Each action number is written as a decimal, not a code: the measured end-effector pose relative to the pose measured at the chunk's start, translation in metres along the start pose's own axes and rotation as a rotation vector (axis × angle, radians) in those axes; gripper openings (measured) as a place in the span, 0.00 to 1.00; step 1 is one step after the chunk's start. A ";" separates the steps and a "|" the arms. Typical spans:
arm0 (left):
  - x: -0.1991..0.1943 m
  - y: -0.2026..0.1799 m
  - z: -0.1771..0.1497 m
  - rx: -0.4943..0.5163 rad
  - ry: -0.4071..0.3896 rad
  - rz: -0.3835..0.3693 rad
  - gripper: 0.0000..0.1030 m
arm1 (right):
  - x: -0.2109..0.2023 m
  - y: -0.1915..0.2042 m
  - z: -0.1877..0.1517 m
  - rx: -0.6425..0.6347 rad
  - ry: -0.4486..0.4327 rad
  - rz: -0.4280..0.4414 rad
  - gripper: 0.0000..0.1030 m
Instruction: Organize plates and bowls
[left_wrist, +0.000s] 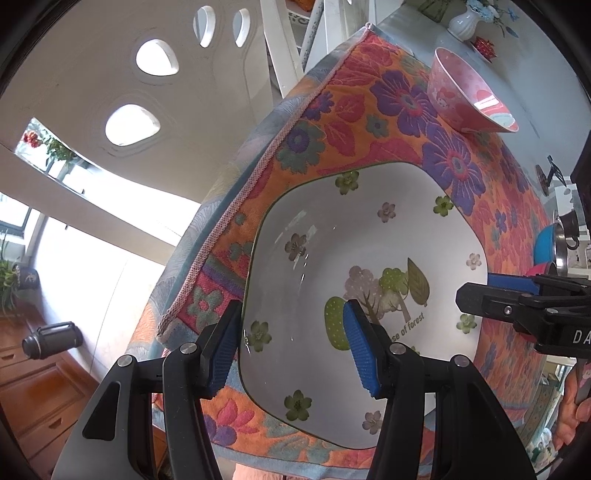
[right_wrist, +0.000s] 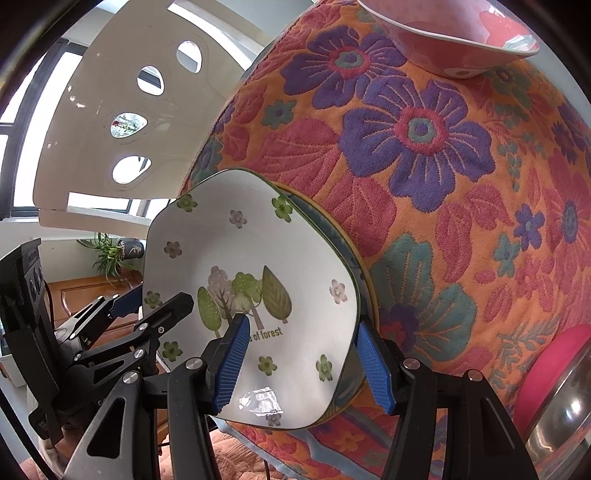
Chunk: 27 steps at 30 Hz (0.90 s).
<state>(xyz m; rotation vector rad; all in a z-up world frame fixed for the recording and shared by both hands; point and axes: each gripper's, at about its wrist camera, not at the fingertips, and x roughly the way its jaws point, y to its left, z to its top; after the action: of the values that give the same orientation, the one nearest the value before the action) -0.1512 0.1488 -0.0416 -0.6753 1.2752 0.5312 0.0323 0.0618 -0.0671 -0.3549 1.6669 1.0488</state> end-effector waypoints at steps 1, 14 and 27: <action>-0.001 0.000 0.000 -0.005 -0.001 0.005 0.50 | -0.001 0.000 0.000 0.000 -0.002 0.003 0.56; -0.034 -0.022 0.016 -0.028 -0.081 0.017 0.52 | -0.043 -0.017 0.000 -0.035 -0.045 0.043 0.56; -0.027 -0.067 0.025 -0.043 -0.016 0.083 0.52 | -0.086 -0.057 -0.013 -0.046 -0.094 0.062 0.56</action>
<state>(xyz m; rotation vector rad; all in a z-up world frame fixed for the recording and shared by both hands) -0.0939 0.1200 -0.0007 -0.6550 1.2836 0.6326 0.0954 -0.0032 -0.0168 -0.2811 1.5808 1.1342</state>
